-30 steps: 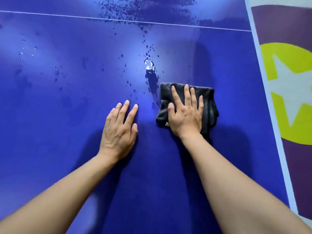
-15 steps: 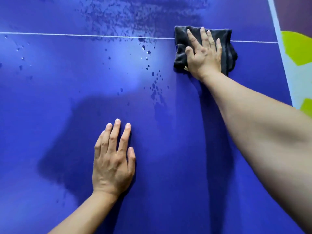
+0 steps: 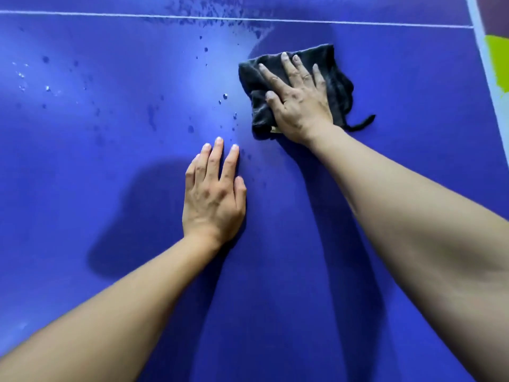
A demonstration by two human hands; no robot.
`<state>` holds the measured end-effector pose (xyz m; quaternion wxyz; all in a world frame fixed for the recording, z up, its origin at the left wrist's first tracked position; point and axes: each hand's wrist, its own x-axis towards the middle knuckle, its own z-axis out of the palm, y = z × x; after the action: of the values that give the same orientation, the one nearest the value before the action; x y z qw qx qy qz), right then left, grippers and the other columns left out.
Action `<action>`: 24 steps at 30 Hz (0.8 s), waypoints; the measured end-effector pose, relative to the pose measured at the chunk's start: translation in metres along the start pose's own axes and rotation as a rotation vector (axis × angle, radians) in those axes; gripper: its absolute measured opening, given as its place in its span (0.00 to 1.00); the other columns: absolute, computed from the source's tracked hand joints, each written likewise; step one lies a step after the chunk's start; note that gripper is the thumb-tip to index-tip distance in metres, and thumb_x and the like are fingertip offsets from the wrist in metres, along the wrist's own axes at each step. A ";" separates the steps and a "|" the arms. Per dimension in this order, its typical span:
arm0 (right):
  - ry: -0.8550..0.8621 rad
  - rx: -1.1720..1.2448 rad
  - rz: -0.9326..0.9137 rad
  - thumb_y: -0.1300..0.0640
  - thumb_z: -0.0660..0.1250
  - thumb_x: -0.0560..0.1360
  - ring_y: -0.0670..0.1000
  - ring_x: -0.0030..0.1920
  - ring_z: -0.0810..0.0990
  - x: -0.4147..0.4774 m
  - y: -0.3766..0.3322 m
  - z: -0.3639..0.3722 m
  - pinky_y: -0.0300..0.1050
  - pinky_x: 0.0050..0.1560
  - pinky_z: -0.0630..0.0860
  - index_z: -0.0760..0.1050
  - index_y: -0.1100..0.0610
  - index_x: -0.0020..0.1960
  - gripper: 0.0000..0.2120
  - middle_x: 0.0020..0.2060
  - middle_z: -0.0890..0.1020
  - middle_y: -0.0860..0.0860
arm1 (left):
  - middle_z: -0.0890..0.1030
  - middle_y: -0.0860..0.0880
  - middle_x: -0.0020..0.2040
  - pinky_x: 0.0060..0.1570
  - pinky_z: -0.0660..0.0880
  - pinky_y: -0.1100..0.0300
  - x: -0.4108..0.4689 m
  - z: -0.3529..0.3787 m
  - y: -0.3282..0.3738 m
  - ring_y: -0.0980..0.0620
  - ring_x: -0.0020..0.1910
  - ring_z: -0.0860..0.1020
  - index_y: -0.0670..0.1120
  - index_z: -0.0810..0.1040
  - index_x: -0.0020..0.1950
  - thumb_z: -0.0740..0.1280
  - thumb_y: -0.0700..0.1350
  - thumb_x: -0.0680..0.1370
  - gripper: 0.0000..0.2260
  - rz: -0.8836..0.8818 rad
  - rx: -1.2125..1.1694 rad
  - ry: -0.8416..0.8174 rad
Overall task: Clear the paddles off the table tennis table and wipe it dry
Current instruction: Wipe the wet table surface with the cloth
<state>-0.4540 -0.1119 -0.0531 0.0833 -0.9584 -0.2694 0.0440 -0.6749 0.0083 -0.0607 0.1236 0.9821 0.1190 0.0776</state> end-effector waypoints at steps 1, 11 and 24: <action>0.004 0.003 -0.005 0.41 0.48 0.83 0.52 0.83 0.48 -0.020 -0.009 0.003 0.59 0.81 0.41 0.53 0.36 0.81 0.27 0.83 0.52 0.52 | 0.67 0.40 0.78 0.76 0.59 0.45 0.001 0.000 0.000 0.39 0.77 0.64 0.44 0.69 0.77 0.55 0.50 0.82 0.24 0.000 -0.018 0.004; 0.102 0.068 -0.002 0.42 0.51 0.82 0.53 0.82 0.54 -0.269 -0.089 0.035 0.61 0.81 0.46 0.60 0.40 0.81 0.27 0.82 0.58 0.53 | 0.72 0.42 0.74 0.72 0.63 0.47 -0.082 -0.032 -0.004 0.41 0.72 0.70 0.42 0.70 0.74 0.54 0.48 0.82 0.23 0.033 -0.227 0.035; 0.051 0.101 0.080 0.45 0.58 0.82 0.52 0.83 0.49 -0.504 -0.180 0.054 0.64 0.79 0.52 0.58 0.41 0.82 0.28 0.83 0.55 0.52 | 0.69 0.42 0.76 0.76 0.59 0.46 -0.382 -0.079 -0.027 0.40 0.76 0.66 0.41 0.72 0.75 0.56 0.47 0.80 0.24 -0.021 -0.122 -0.128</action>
<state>-0.9811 -0.2170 -0.0529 0.1367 -0.9638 -0.2260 0.0362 -1.0614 -0.0453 -0.0395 0.1915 0.9744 0.1162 0.0205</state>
